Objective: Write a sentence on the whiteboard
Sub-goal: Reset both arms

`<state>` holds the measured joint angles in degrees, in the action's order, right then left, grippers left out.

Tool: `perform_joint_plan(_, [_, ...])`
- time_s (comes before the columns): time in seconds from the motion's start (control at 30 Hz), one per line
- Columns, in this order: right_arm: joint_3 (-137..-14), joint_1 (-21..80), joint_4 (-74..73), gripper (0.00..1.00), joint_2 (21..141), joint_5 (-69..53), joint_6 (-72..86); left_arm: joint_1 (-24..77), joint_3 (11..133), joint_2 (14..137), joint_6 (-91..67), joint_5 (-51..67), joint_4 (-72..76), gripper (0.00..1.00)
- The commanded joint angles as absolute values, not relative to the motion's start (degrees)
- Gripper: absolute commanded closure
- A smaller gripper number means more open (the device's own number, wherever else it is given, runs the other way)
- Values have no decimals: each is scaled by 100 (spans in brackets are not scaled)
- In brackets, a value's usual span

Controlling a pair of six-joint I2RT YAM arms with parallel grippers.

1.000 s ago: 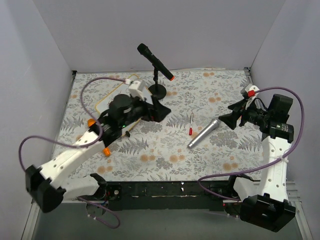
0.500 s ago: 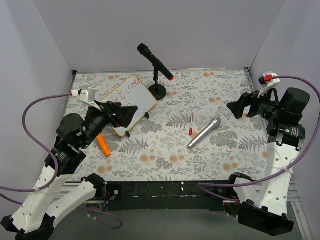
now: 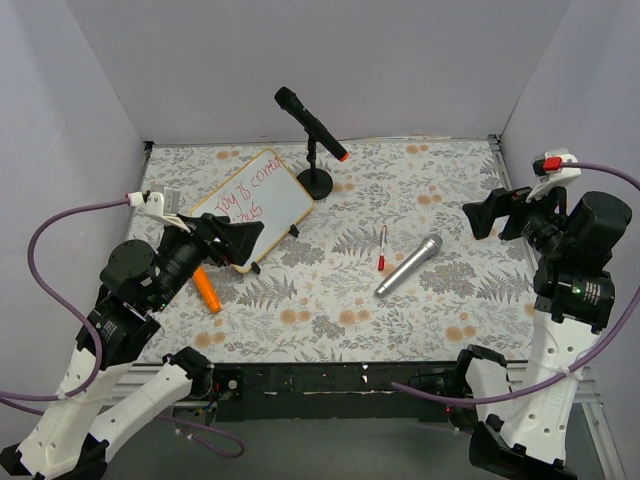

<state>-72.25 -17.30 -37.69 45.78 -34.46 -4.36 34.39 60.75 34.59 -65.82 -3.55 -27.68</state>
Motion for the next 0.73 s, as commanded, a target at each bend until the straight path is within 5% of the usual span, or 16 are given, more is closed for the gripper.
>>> perform_joint_plan(0.0, [-7163, -1767, -3480, 2, 4526, -3252, -290, 3428, 6108, 3428, -6521, -440, -2804, 2])
perform_joint_plan(0.7, [-6838, -1767, -3340, 2, 4447, -3076, -281, 3428, 6012, 3375, -6530, -360, -2601, 2])
